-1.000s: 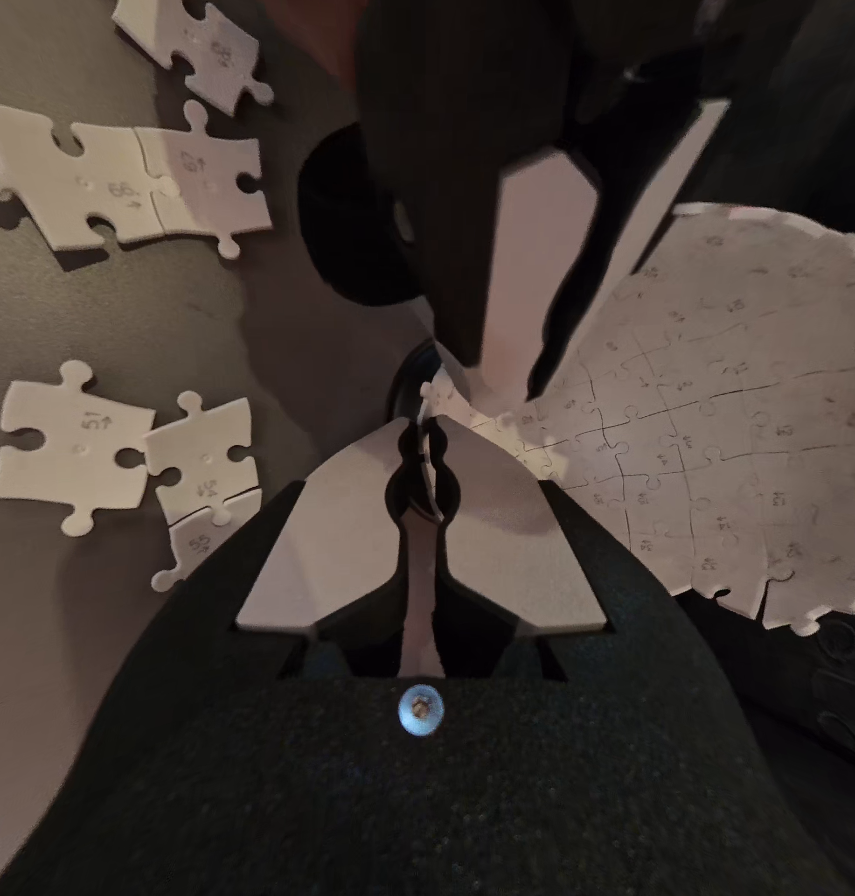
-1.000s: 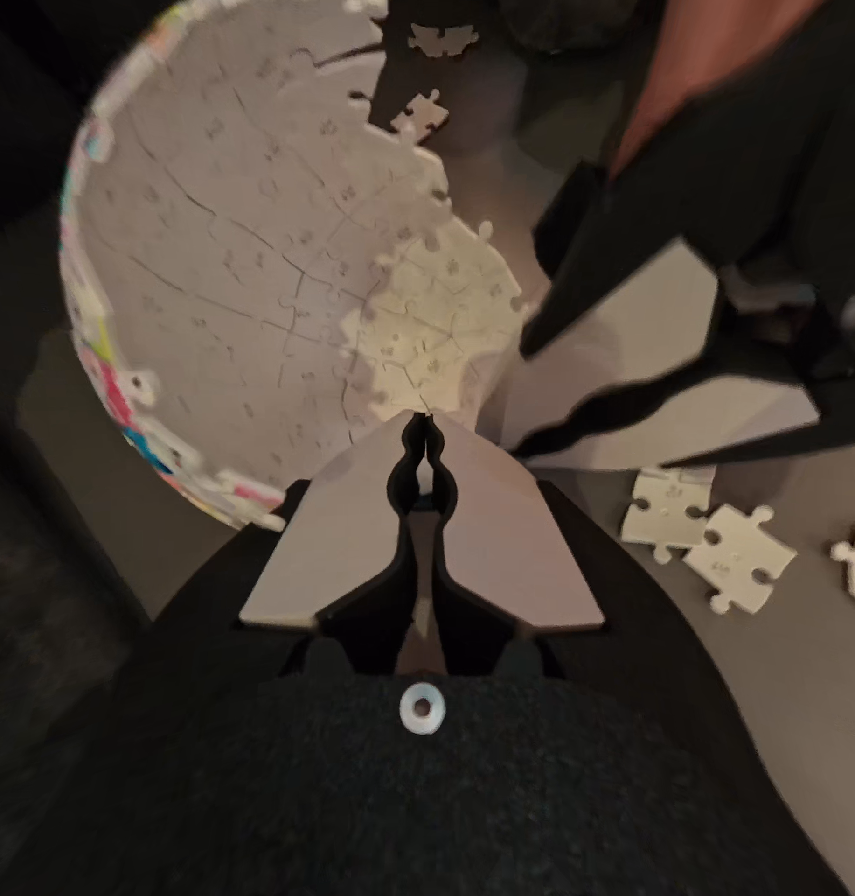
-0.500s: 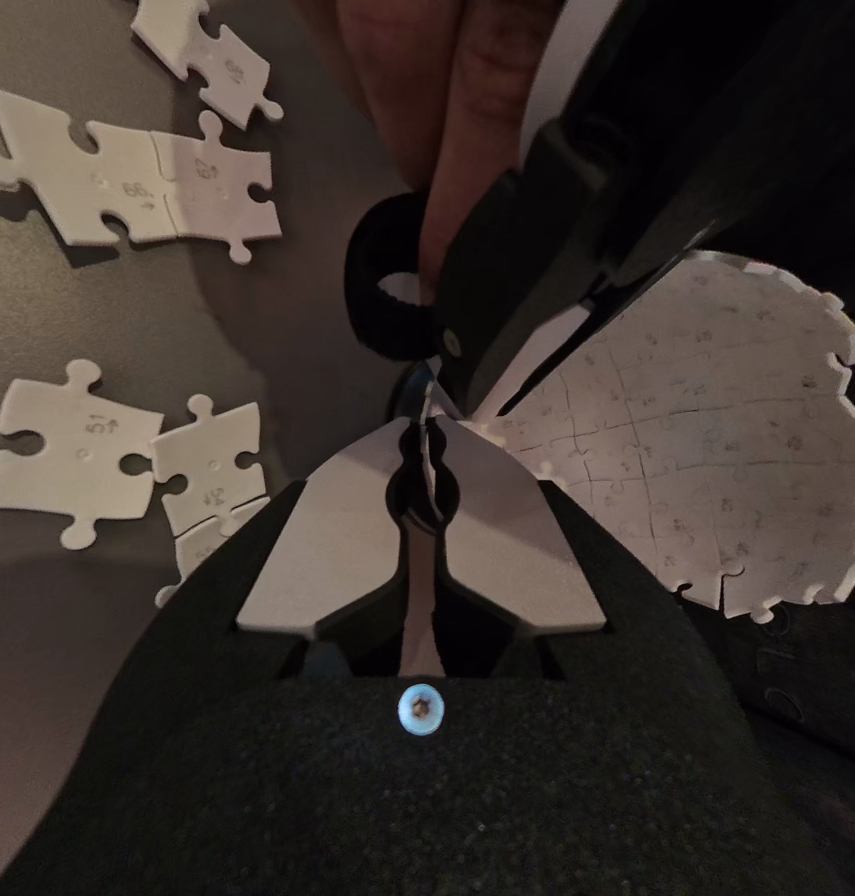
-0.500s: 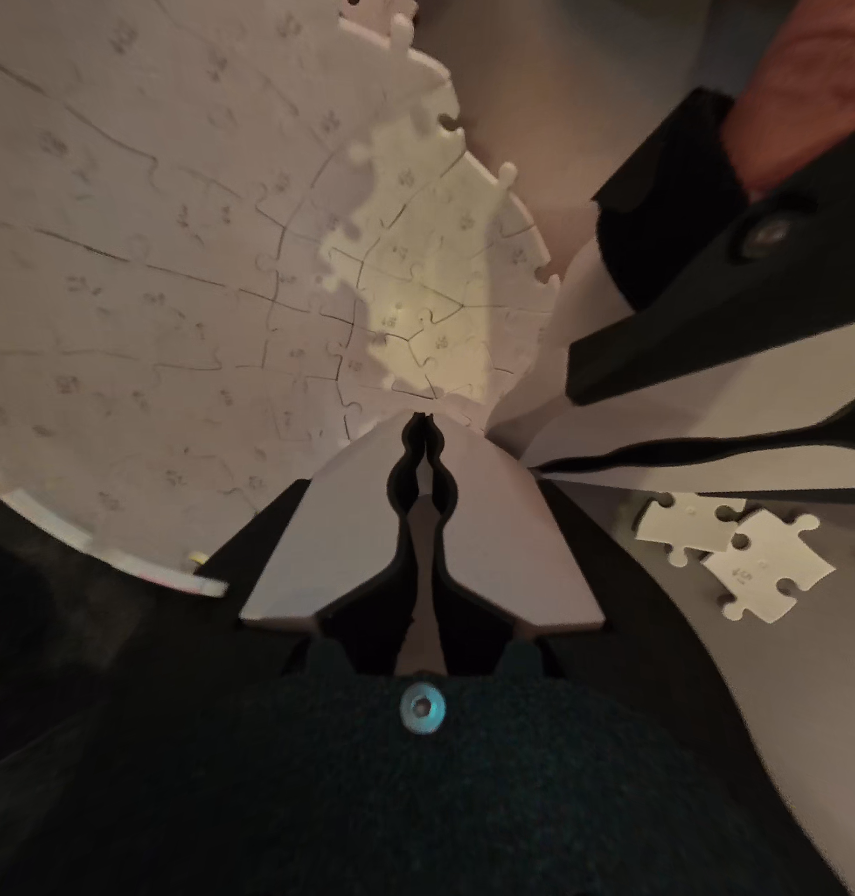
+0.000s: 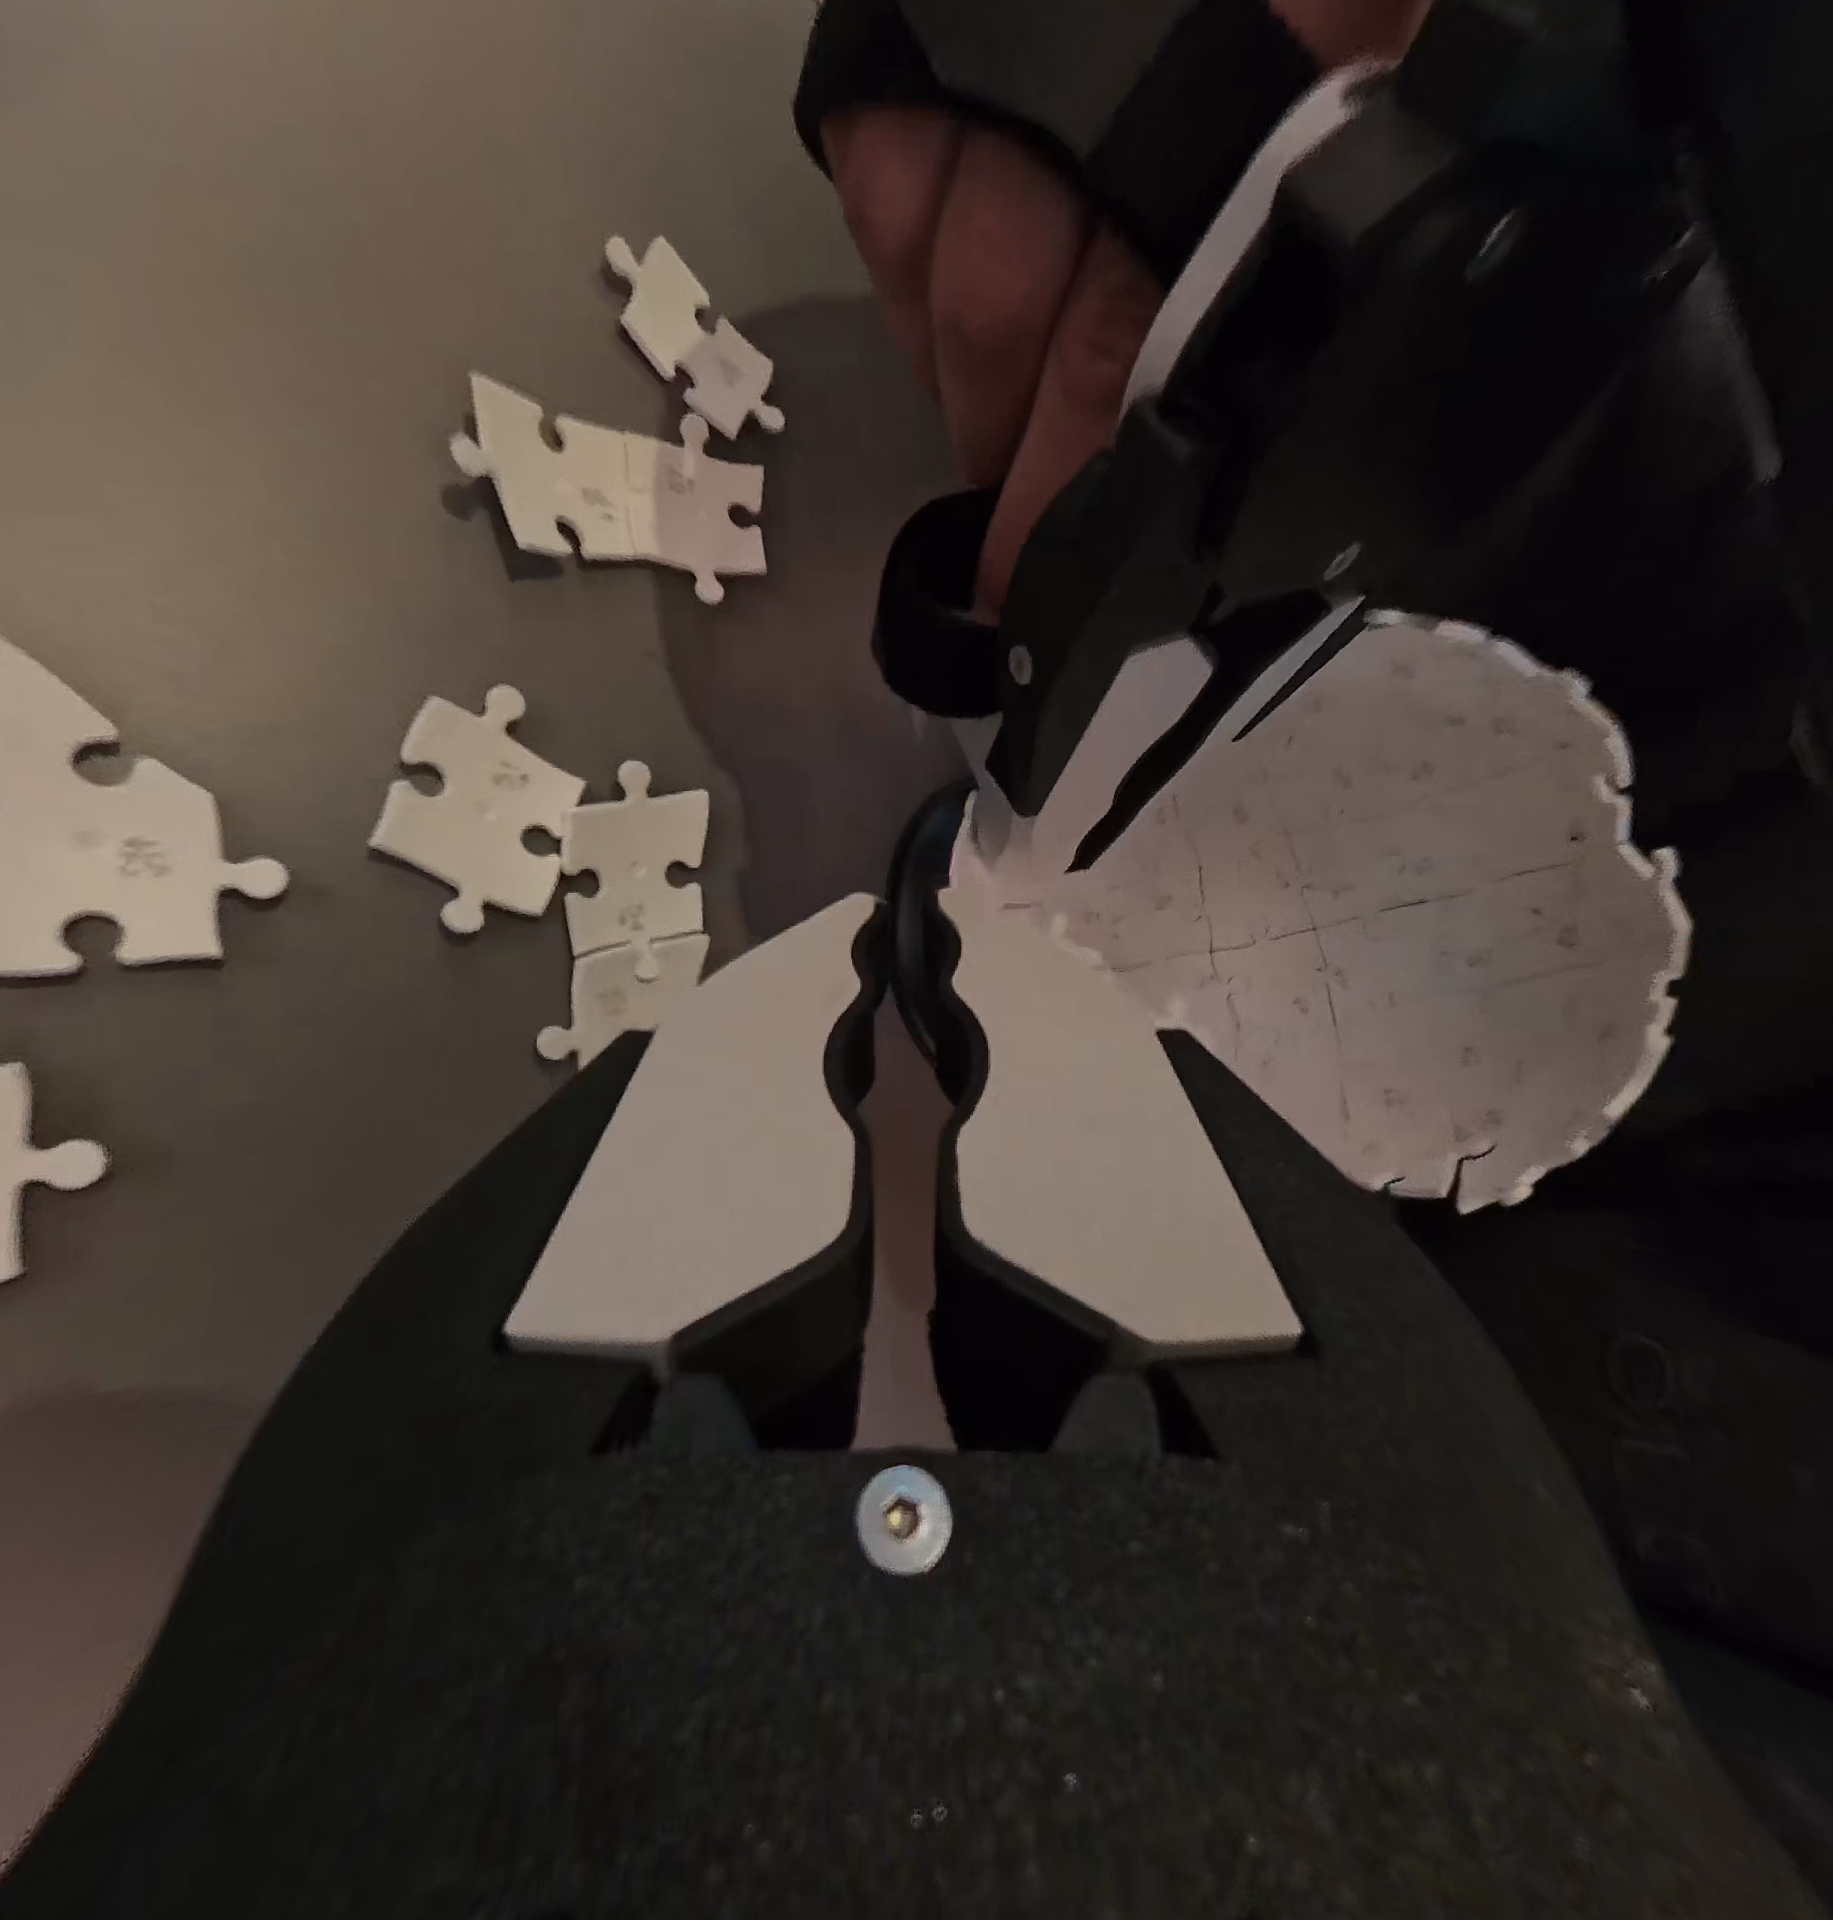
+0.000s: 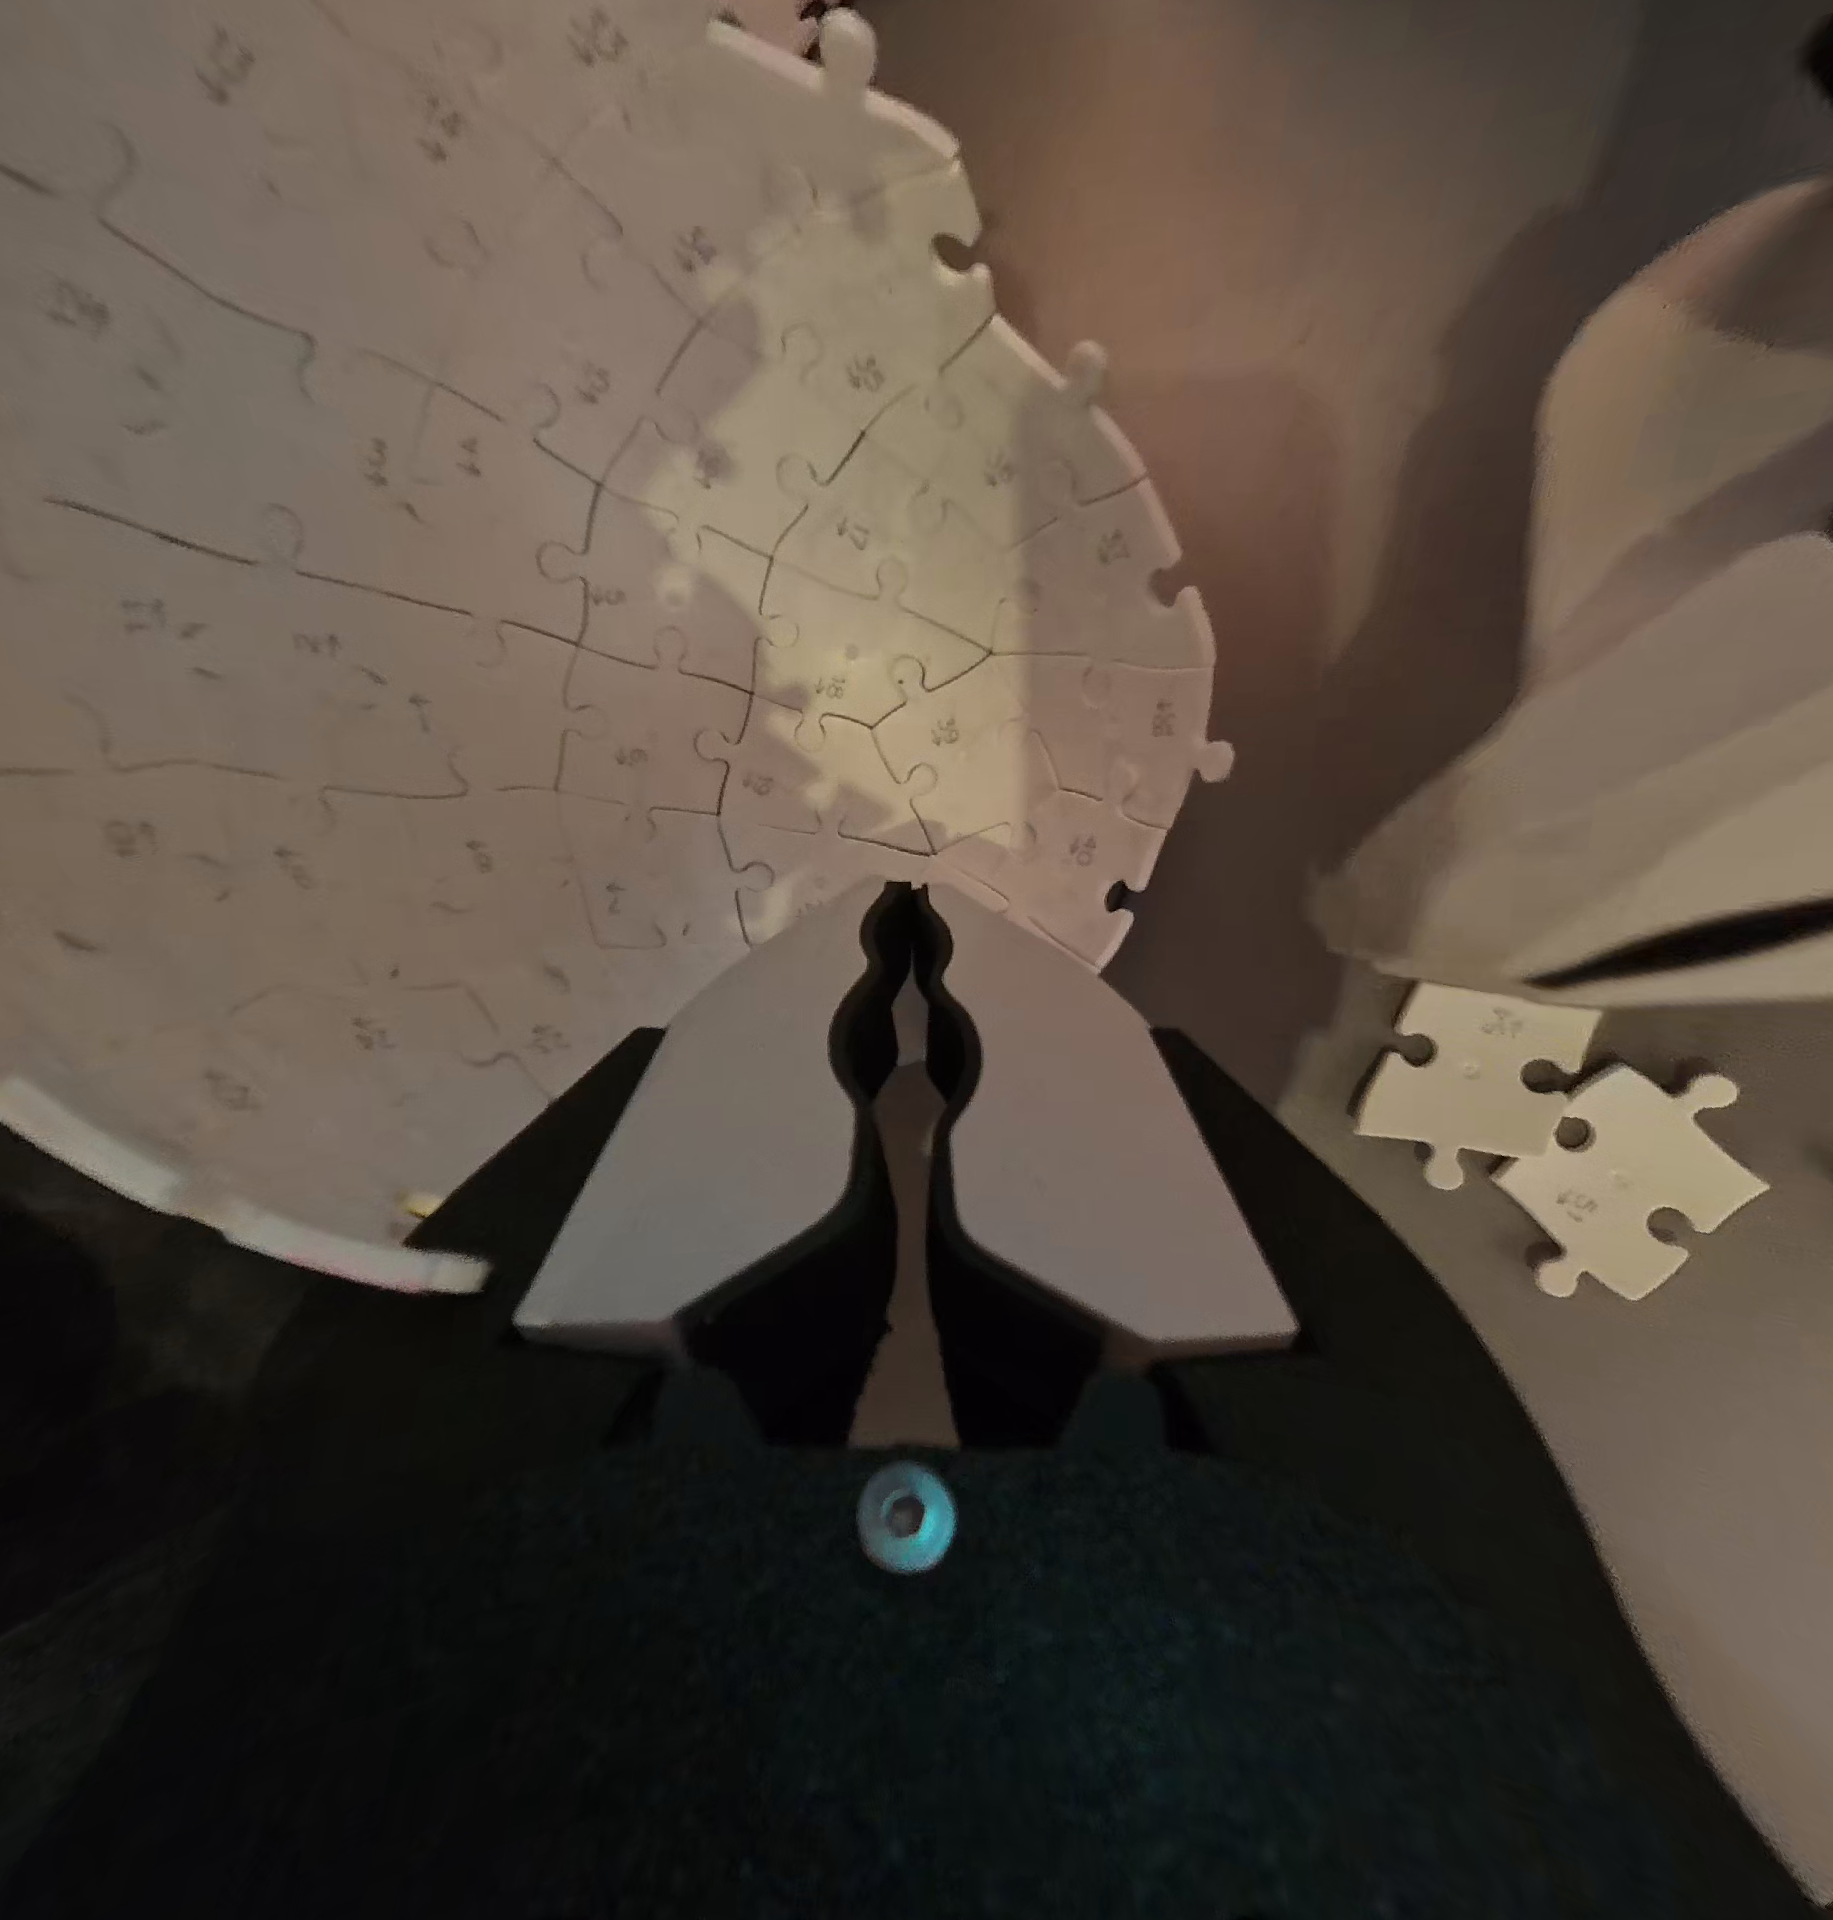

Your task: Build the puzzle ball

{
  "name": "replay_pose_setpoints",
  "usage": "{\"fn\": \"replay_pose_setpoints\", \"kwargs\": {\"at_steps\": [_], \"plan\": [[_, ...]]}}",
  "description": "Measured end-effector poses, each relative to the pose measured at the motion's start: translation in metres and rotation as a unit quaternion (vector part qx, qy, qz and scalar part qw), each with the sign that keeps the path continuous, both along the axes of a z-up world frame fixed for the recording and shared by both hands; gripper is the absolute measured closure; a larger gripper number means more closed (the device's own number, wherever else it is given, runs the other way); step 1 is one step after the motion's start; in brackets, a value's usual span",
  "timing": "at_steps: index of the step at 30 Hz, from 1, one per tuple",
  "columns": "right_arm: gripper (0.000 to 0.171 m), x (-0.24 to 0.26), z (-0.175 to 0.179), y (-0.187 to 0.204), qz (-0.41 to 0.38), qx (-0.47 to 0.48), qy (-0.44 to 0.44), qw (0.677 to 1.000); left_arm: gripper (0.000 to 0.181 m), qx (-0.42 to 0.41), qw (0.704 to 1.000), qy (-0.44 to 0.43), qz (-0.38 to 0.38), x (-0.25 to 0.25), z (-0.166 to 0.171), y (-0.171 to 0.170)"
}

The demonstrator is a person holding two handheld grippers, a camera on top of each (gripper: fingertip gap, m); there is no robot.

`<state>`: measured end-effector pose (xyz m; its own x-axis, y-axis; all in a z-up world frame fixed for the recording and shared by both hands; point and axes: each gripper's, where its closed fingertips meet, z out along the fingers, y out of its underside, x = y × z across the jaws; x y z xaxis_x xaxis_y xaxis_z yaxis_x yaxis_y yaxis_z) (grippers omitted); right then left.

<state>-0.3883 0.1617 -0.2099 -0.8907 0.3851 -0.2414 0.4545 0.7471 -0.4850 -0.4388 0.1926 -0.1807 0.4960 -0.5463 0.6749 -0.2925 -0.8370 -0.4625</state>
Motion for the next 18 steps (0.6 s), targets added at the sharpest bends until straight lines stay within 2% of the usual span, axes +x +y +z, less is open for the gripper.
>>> {"fn": "replay_pose_setpoints", "kwargs": {"at_steps": [5,14,18], "plan": [[0.171,0.001,-0.001,-0.001,0.001,-0.002,0.003,1.0,0.176,-0.01,0.999,0.021,-0.027,0.006,-0.011,-0.013],[0.171,-0.001,-0.001,-0.002,-0.001,-0.007,0.002,1.0,0.176,-0.012,0.999,0.022,-0.035,0.011,-0.011,-0.015],[0.171,-0.01,0.02,0.002,-0.024,-0.077,0.03,0.996,0.175,-0.008,0.999,0.02,-0.034,0.01,-0.007,-0.015]]}}
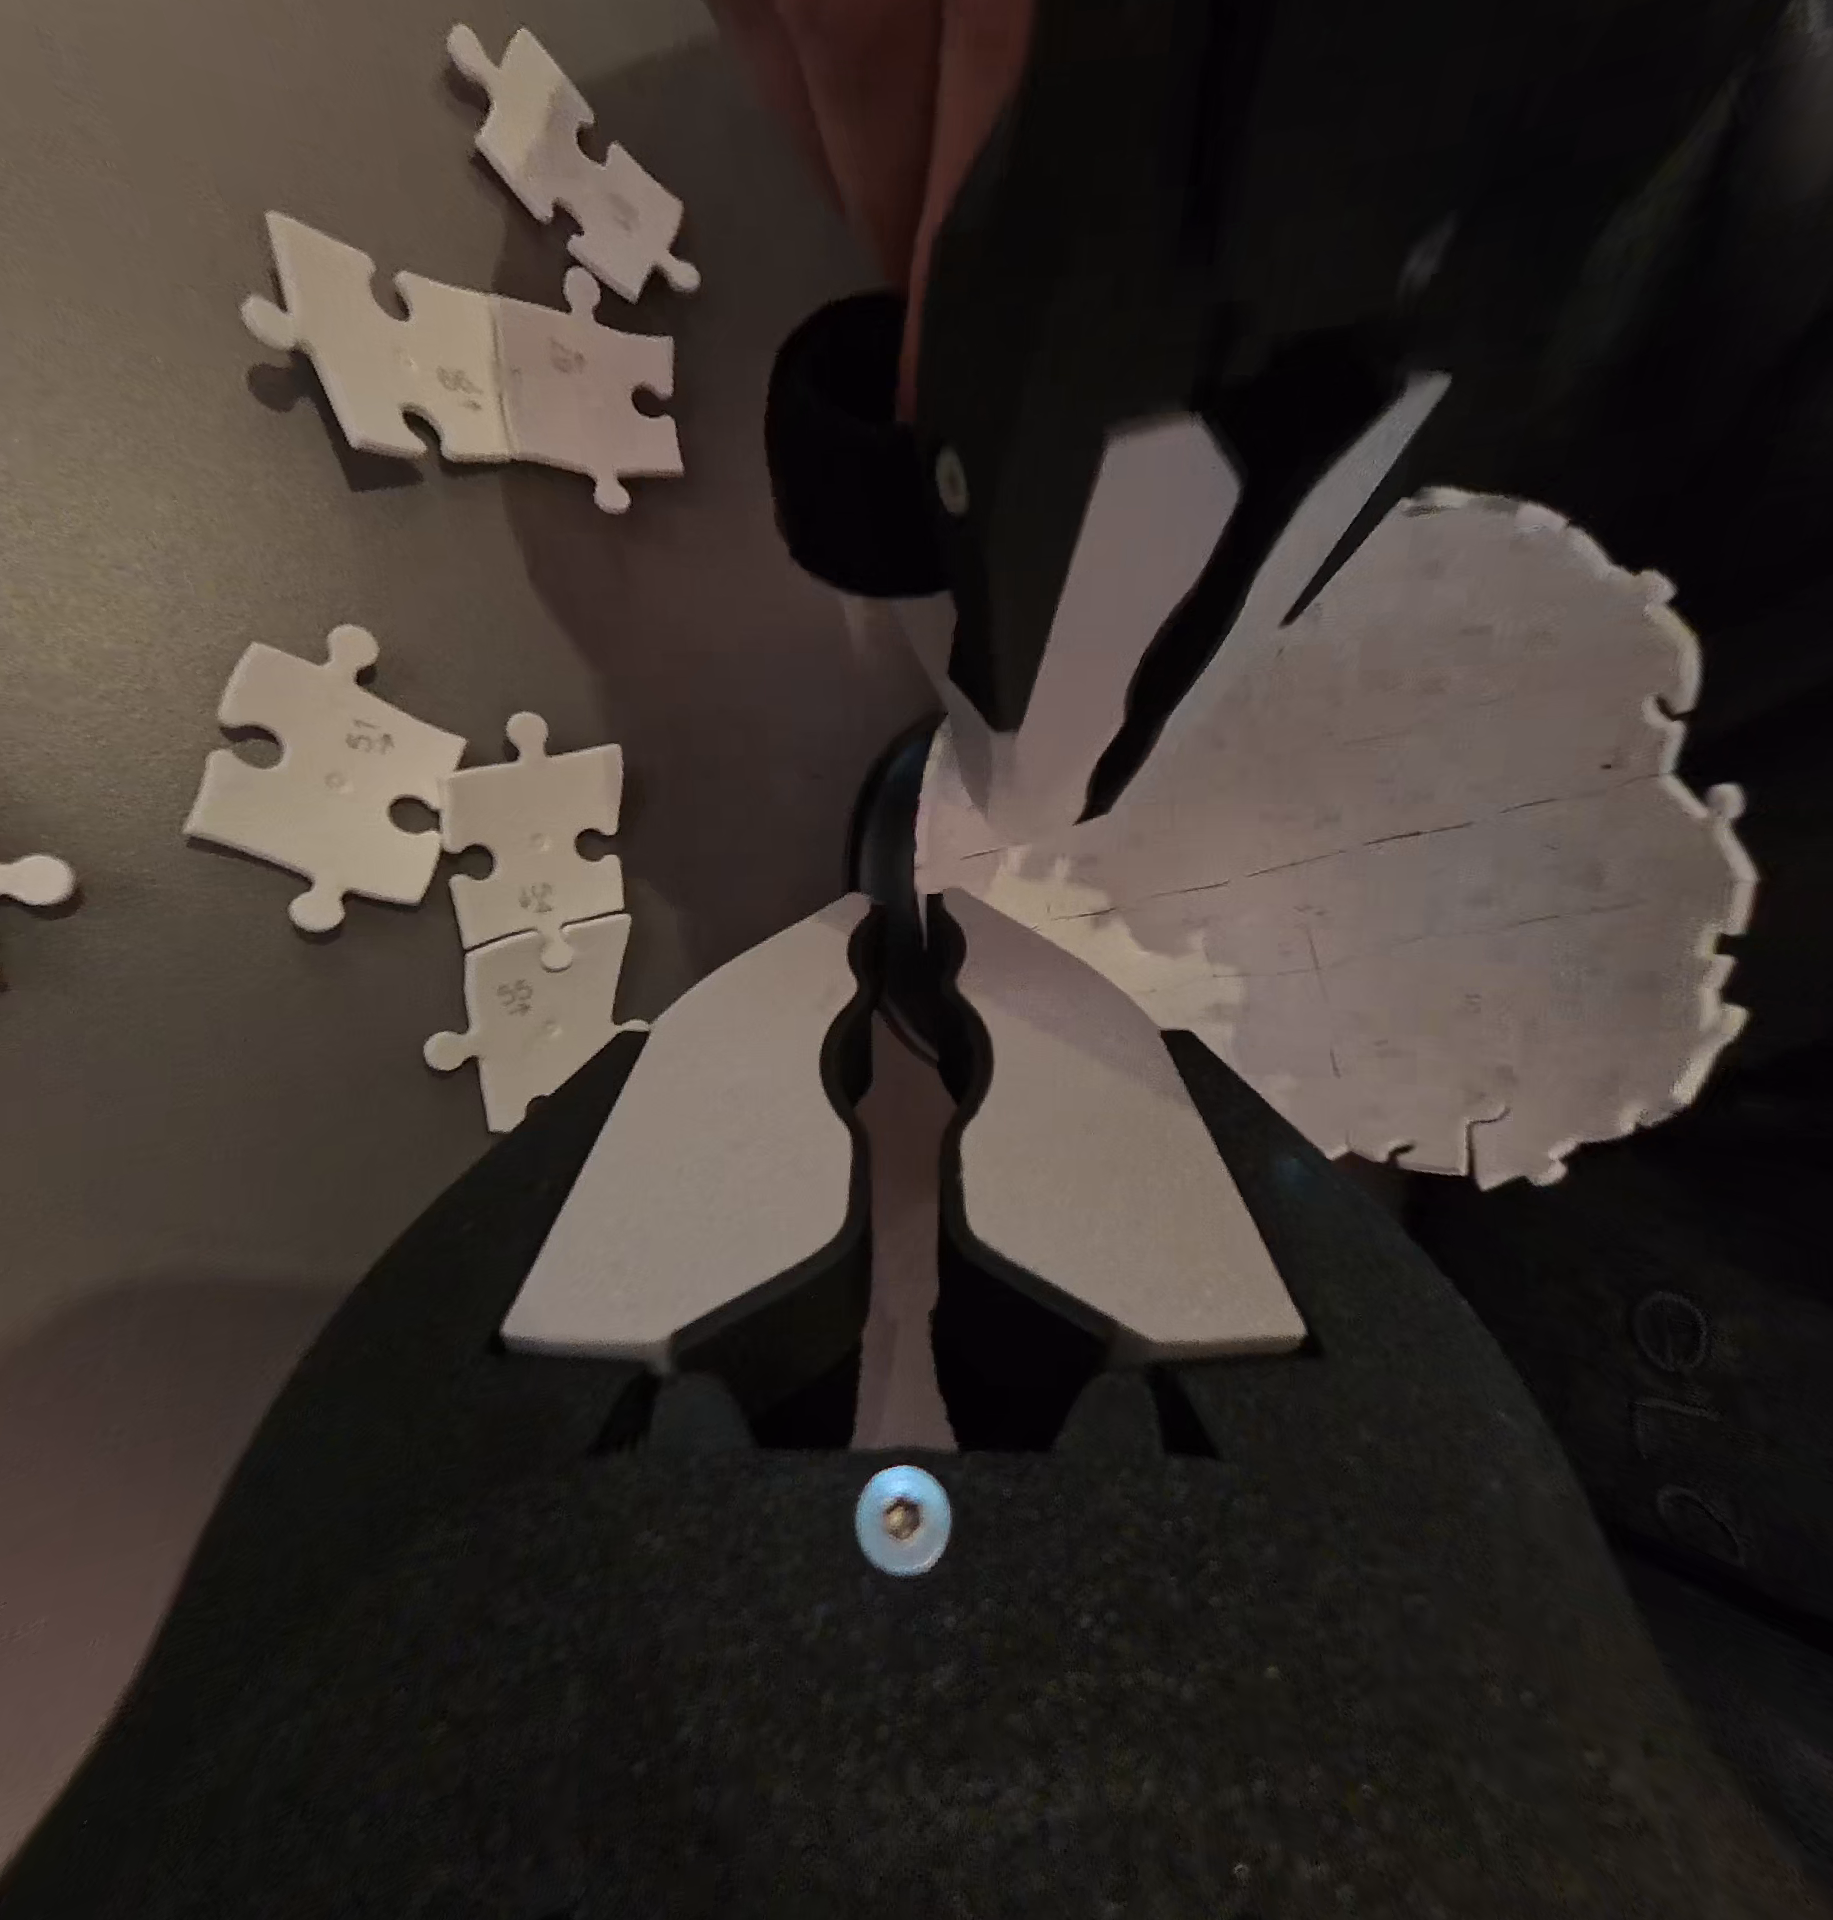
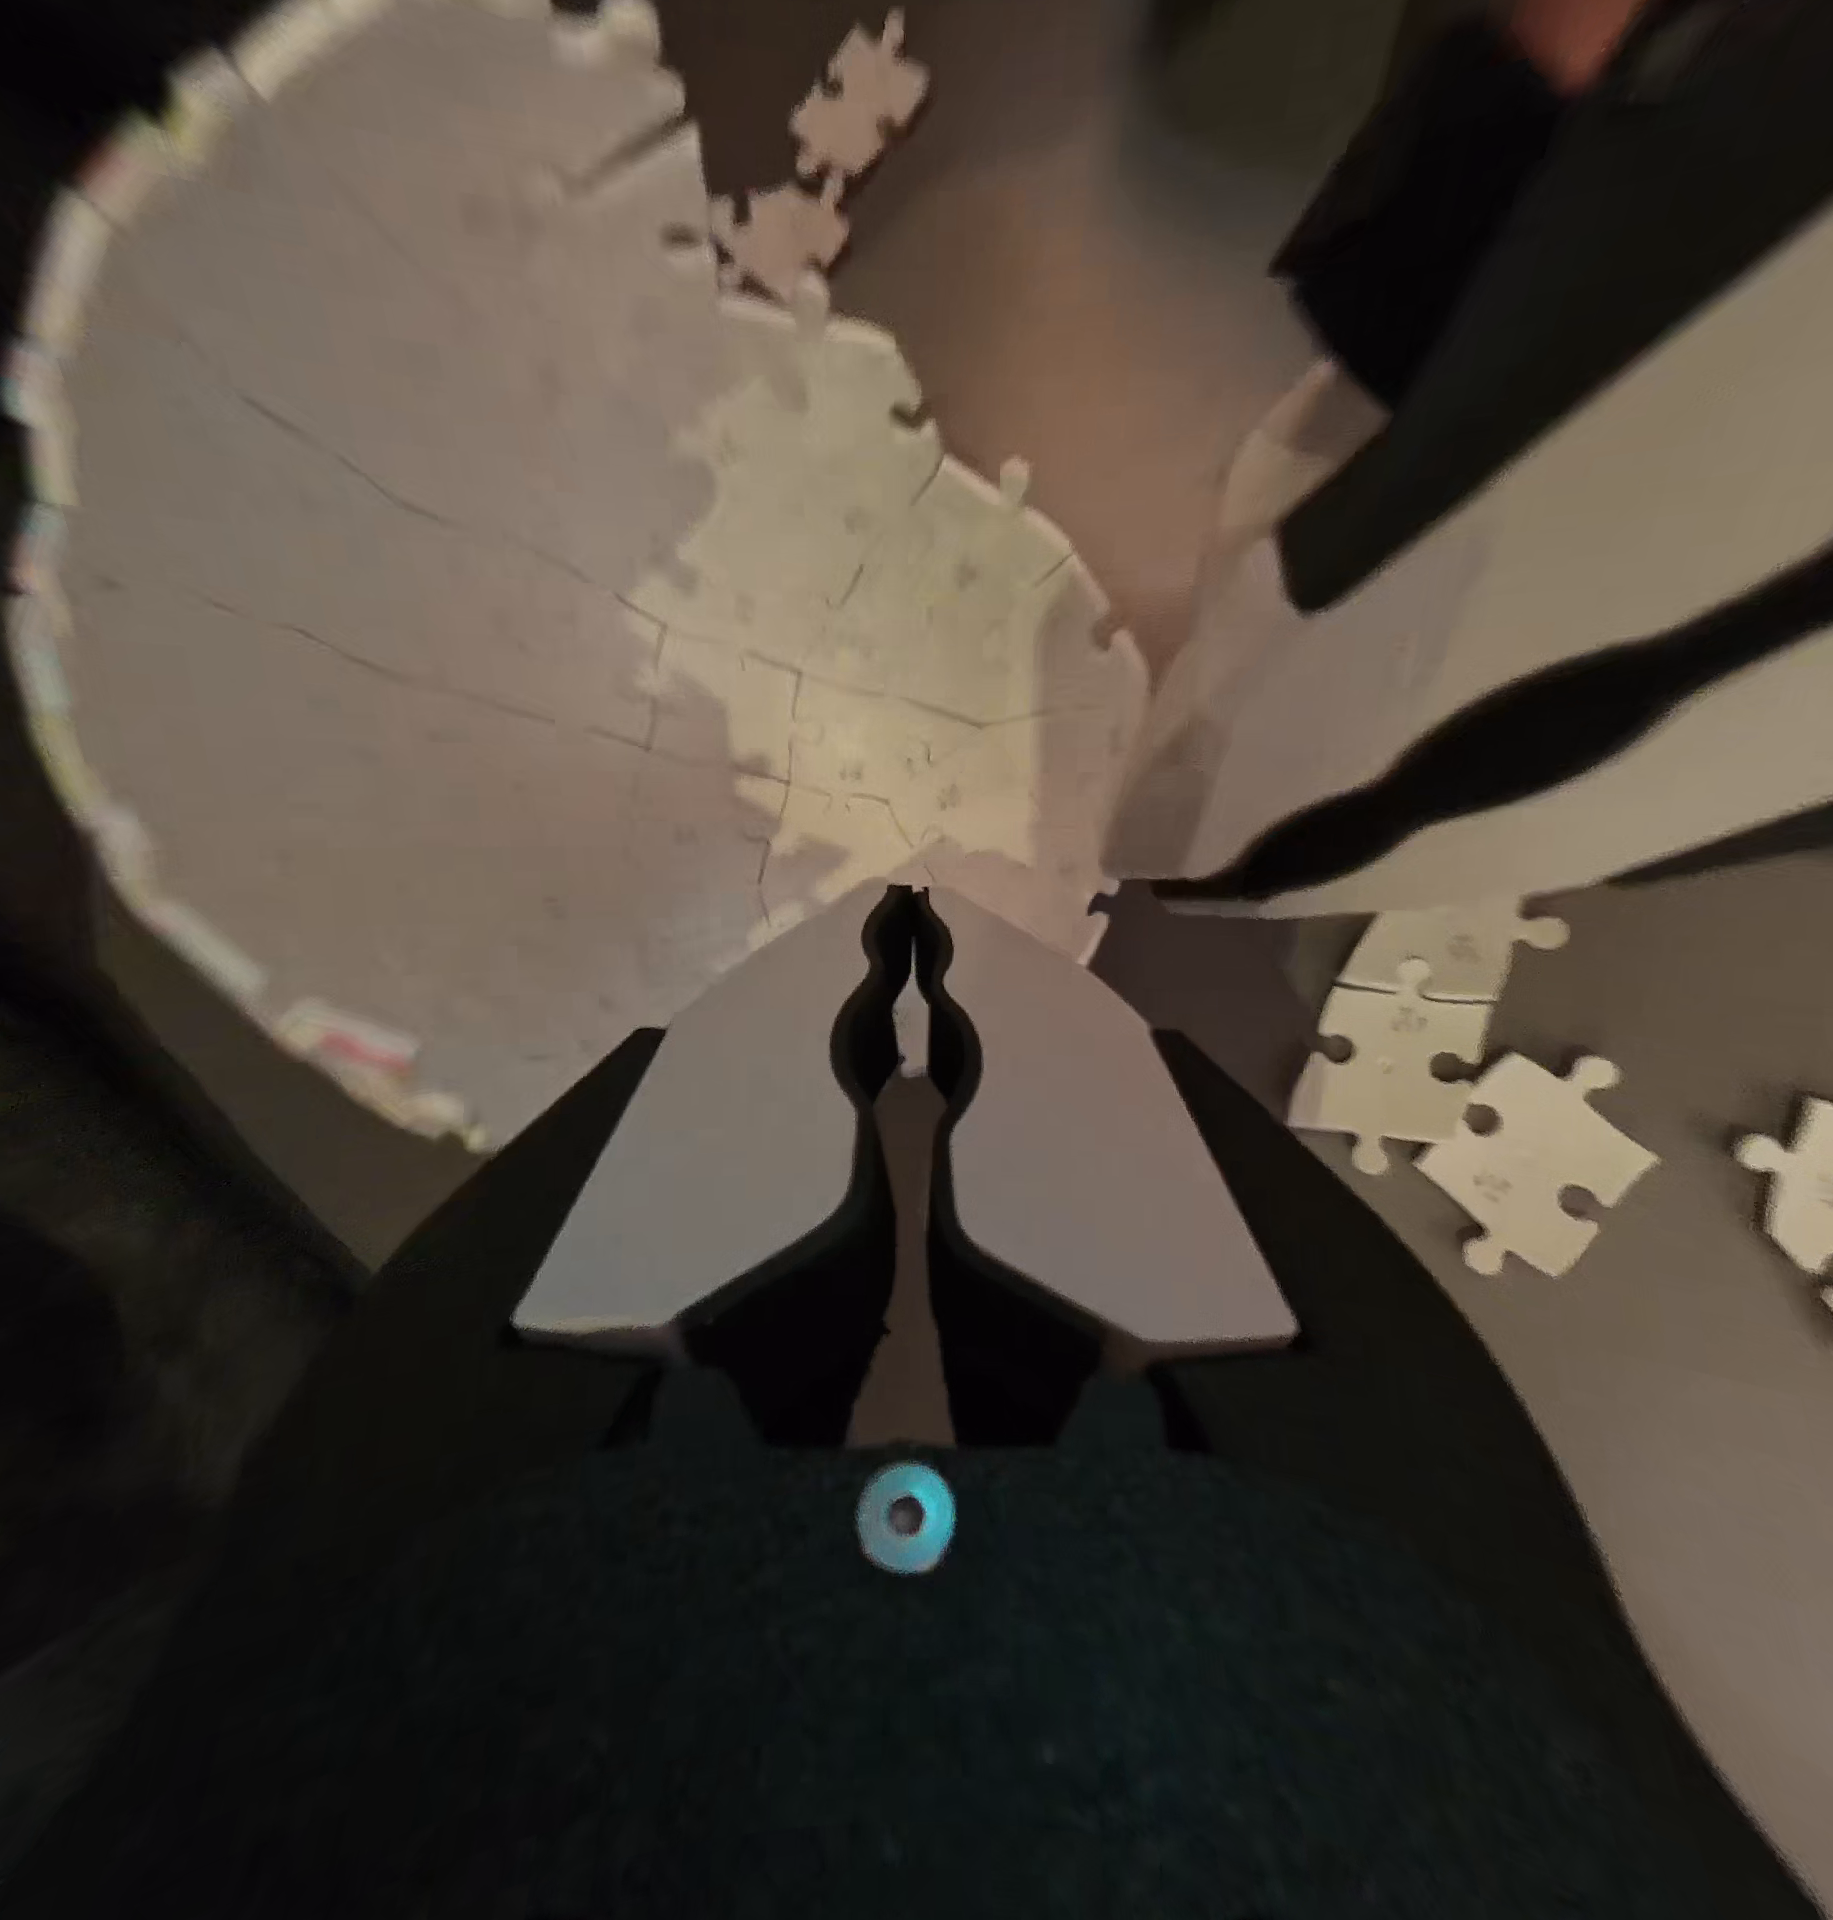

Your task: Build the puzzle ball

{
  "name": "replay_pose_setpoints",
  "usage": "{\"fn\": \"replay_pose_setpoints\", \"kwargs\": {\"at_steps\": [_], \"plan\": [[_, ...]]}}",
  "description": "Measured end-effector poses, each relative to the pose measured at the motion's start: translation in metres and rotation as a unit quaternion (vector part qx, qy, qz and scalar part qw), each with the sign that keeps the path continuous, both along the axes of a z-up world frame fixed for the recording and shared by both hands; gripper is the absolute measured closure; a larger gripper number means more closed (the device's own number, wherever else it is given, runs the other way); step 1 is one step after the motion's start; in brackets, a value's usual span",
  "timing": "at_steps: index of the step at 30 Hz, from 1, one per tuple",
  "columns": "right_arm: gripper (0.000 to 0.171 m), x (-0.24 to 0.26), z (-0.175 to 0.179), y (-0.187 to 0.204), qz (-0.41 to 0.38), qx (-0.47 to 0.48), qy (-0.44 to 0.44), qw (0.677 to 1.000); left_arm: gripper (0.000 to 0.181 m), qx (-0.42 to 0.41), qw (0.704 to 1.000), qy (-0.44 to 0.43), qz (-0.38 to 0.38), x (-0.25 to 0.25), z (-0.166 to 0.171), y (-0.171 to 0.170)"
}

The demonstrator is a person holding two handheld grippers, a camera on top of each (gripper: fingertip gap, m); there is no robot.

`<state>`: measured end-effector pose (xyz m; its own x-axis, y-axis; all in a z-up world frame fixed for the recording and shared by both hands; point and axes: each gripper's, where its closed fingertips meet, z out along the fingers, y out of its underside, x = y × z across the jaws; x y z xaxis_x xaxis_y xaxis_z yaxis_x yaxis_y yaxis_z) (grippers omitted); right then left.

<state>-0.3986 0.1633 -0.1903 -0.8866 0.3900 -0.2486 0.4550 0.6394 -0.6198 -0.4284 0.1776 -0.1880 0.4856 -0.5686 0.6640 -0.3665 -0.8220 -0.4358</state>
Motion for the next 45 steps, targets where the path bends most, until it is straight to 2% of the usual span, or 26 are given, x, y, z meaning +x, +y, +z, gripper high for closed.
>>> {"fn": "replay_pose_setpoints", "kwargs": {"at_steps": [6,12,15,17,22,24,28,34,40,43,45], "plan": [[0.171,-0.008,0.033,0.03,-0.056,-0.038,0.054,0.996,0.169,0.011,1.0,-0.005,0.012,-0.004,0.009,0.003],[0.171,-0.027,0.06,0.072,-0.168,0.015,0.138,0.976,0.163,0.025,0.999,0.025,0.008,-0.007,0.013,0.002],[0.165,-0.033,0.081,0.098,-0.252,0.045,0.17,0.952,0.162,0.04,0.998,0.039,0.004,-0.006,0.018,0.0],[0.151,-0.034,0.097,0.111,-0.311,0.047,0.188,0.931,0.162,0.042,0.998,0.051,-0.001,-0.005,0.019,-0.003],[0.151,-0.021,0.139,0.121,-0.426,0.034,0.233,0.874,0.164,0.051,0.988,0.136,-0.042,-0.009,0.002,-0.016],[0.151,-0.012,0.15,0.117,-0.452,0.038,0.252,0.855,0.172,0.049,0.988,0.139,-0.044,-0.007,0.004,-0.018],[0.152,0.015,0.151,0.102,-0.489,0.076,0.242,0.834,0.172,0.047,0.986,0.156,-0.029,-0.011,0.011,-0.02],[0.15,0.068,0.115,0.063,-0.532,0.156,0.229,0.8,0.169,0.07,0.98,0.188,-0.003,-0.021,0.025,-0.022],[0.145,0.109,0.079,-0.008,-0.587,0.09,0.25,0.765,0.164,0.086,0.977,0.195,0.001,-0.02,0.034,-0.024],[0.131,0.128,0.073,-0.031,-0.618,0.063,0.272,0.735,0.159,0.101,0.976,0.194,0.011,-0.024,0.049,-0.024],[0.122,0.135,0.07,-0.046,-0.64,0.016,0.275,0.717,0.156,0.132,0.974,0.183,0.034,-0.028,0.072,-0.022]]}}
